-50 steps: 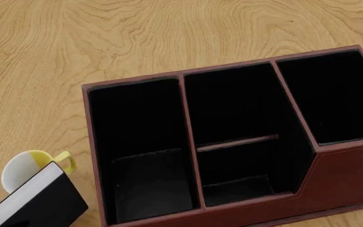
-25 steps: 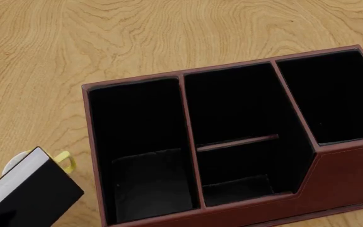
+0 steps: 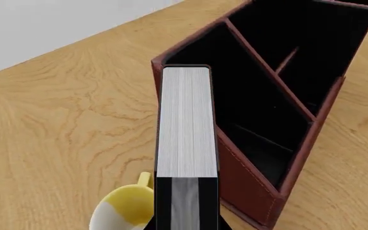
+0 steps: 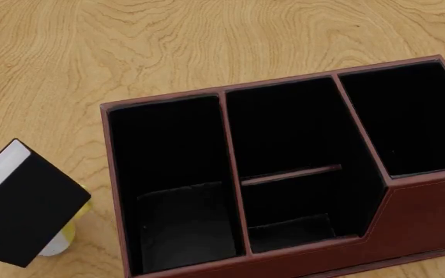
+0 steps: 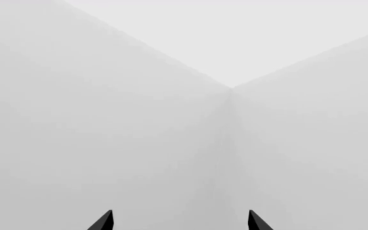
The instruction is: Pick up the book and place it in the back compartment of the caddy.
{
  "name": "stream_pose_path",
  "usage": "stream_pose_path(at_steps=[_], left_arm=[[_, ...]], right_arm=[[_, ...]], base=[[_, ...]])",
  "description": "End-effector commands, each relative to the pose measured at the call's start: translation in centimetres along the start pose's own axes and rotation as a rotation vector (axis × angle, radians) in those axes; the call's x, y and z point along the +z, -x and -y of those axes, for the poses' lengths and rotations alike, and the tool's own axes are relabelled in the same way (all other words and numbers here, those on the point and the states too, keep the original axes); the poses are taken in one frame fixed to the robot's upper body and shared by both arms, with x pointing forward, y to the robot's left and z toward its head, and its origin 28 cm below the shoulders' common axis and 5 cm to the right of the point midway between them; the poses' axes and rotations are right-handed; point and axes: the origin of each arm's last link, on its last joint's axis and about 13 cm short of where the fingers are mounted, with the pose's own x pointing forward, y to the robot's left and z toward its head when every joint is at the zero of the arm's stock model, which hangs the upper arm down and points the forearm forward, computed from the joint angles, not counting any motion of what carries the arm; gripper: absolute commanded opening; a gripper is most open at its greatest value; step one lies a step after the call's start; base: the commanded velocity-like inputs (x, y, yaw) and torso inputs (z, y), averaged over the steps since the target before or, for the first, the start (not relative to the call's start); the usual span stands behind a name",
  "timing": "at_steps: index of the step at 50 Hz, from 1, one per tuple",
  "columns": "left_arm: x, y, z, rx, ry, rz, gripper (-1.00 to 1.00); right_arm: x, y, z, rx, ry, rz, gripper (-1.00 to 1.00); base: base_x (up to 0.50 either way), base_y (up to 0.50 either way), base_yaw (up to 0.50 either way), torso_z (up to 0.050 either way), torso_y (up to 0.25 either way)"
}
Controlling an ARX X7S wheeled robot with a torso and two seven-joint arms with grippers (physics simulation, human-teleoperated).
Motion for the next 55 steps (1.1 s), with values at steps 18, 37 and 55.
stream_pose_path(at_steps=[18,37,55], left_arm=[[7.8,0.3,-0.2,-0.054,-0.079,0.142,-1.00],[13.6,-1.1,0.5,-0.166,-0.190,0.138,-1.00],[17.7,-3.4,1.8,-0.300,-0.285,0.138,-1.00]], right_arm=[[0.1,0.4,0.3,-0.004,-0.009,0.002,1.00],[0.1,0.5,0.6,-0.011,-0.010,0.002,1.00],[0.2,0.4,0.5,-0.004,-0.012,0.001,1.00]], base=[[0.00,0.00,0.00,0.000,0.002],[0.00,0.00,0.00,0.000,0.001],[0.00,0.00,0.00,0.001,0.001]])
